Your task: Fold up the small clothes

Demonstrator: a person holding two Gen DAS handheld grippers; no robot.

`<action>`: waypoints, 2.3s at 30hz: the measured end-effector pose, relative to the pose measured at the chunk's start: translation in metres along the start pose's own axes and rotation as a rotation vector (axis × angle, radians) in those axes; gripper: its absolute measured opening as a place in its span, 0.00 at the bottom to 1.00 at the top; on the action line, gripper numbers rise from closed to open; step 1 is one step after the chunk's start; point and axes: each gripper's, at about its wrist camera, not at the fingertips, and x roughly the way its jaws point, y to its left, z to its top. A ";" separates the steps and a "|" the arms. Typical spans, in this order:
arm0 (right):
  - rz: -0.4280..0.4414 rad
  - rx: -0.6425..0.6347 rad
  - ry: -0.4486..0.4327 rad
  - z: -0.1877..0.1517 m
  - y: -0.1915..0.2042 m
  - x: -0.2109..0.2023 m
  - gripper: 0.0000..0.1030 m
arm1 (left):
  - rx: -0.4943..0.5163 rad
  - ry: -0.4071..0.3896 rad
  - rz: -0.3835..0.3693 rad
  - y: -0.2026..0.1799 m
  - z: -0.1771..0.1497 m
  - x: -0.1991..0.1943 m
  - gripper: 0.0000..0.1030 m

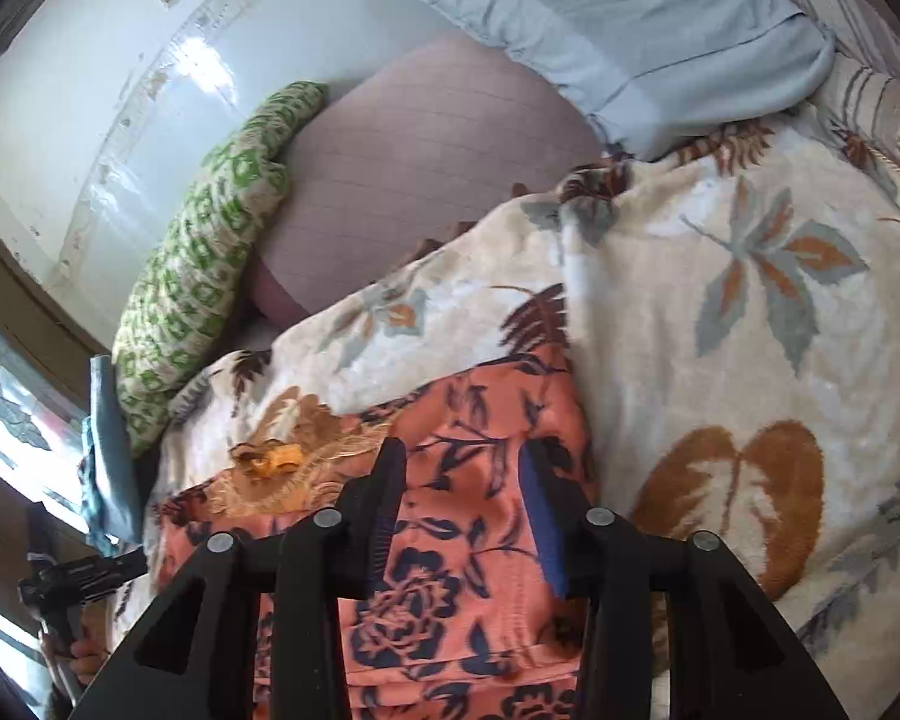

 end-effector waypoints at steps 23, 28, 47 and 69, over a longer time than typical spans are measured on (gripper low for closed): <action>0.140 -0.804 0.520 -0.100 0.294 0.215 0.05 | -0.045 0.058 -0.109 0.061 -0.057 -0.019 0.50; 0.160 -0.768 0.471 -0.091 0.332 0.234 0.04 | -0.010 0.033 0.001 0.061 -0.056 -0.019 0.50; -0.305 -0.053 0.163 0.020 -0.015 0.028 0.40 | -0.071 -0.025 0.020 0.057 -0.046 -0.008 0.51; -0.331 -0.048 0.034 -0.031 -0.006 -0.035 0.32 | -0.124 -0.012 -0.053 0.075 -0.052 -0.041 0.49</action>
